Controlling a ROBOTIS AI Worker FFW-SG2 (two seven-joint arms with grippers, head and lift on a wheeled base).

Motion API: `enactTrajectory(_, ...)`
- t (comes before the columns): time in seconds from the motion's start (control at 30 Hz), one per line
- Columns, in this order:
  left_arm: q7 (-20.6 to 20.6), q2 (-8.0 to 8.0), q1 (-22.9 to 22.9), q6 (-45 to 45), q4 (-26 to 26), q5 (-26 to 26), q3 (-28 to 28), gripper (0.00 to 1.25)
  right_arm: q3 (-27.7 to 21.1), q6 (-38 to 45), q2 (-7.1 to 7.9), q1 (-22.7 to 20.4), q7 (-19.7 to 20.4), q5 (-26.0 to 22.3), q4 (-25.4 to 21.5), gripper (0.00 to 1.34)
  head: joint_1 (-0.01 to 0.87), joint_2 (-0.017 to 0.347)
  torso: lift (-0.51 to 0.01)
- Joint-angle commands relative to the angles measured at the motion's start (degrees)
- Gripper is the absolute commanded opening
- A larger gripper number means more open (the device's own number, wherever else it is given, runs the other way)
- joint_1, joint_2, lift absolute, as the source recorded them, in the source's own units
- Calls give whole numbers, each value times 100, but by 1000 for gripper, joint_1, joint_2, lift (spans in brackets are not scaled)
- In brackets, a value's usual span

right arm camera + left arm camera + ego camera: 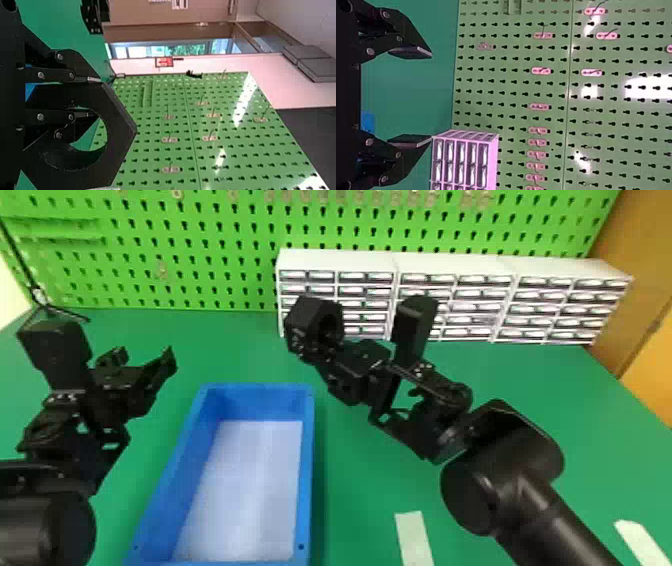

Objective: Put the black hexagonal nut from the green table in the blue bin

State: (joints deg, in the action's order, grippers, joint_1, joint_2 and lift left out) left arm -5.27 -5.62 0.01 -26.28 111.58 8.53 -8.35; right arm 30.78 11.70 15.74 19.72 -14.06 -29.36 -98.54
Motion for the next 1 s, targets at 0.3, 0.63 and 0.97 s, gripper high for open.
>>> enactTrajectory(0.3,0,0,-10,0,-22,8,9,750,692,667,140,313,0,-597,1,370,692,8,-97)
enactTrajectory(0.63,0,0,-54,0,-57,34,44,750,894,1106,149,480,52,-923,98,370,692,8,-97)
enactTrajectory(0.97,0,0,-71,0,-75,34,61,750,1035,1493,131,603,176,-1274,265,370,692,8,-97)
